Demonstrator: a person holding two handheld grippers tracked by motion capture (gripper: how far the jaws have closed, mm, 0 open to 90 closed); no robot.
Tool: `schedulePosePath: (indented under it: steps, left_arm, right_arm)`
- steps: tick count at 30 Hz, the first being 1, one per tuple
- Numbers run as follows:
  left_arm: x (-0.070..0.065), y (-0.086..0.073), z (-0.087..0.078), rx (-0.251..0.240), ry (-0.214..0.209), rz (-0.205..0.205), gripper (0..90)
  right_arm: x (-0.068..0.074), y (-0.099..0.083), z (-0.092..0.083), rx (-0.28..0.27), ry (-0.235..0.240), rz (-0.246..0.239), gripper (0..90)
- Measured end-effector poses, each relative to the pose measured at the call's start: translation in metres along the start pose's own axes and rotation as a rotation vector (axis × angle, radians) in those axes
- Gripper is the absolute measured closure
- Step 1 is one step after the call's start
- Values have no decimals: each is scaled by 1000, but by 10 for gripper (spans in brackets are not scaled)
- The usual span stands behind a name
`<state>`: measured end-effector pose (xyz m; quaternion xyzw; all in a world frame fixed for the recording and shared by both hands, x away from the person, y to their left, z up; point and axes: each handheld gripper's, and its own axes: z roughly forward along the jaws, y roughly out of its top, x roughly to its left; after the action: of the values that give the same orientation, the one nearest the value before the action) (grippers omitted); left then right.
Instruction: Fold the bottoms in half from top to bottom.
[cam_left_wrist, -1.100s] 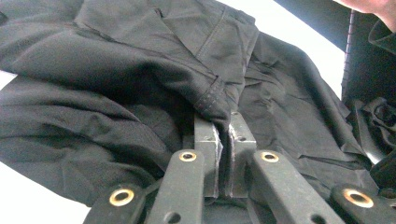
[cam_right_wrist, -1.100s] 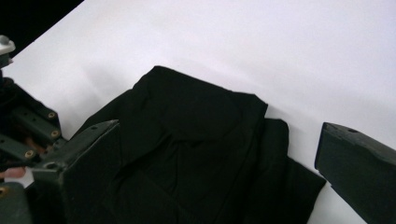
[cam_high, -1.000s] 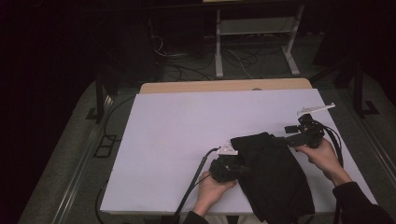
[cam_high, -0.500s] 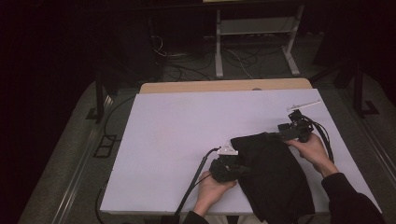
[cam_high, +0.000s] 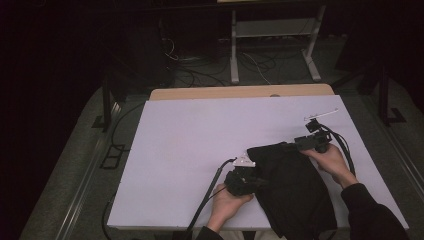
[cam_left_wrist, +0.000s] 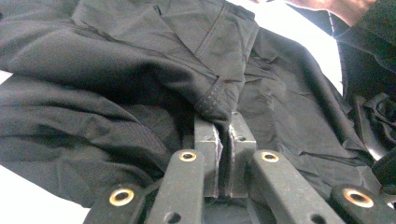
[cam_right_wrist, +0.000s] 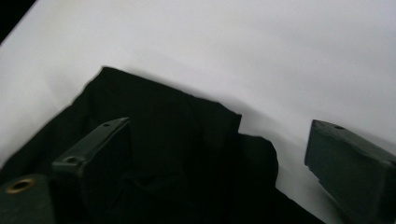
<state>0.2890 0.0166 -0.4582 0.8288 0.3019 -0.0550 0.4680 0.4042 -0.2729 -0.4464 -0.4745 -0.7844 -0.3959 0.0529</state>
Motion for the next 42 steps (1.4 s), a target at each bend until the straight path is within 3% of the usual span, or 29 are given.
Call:
schedulePosePath:
  steps: [9, 18, 26, 28, 32, 42]
  left_arm:
    - [0, 0, 0, -1, -4, -1, 842]
    - [0, 0, 0, 3, -4, -6, 843]
    - [0, 0, 0, 4, -2, -8, 843]
    - [0, 0, 1, 5, -2, -6, 843]
    - [-1, 0, 0, 4, -2, -4, 843]
    - [-3, 1, -1, 4, 3, 4, 841]
  right_arm:
    - [2, -2, 6, 23, 34, -4, 192]
    - [8, -2, 10, 20, 24, -4, 297]
    - [13, -2, 14, 31, -27, -17, 575]
    - [14, -2, 13, 28, -18, -14, 674]
    - [15, -2, 12, 23, -6, -12, 787]
    - [17, -2, 6, -5, 21, -3, 821]
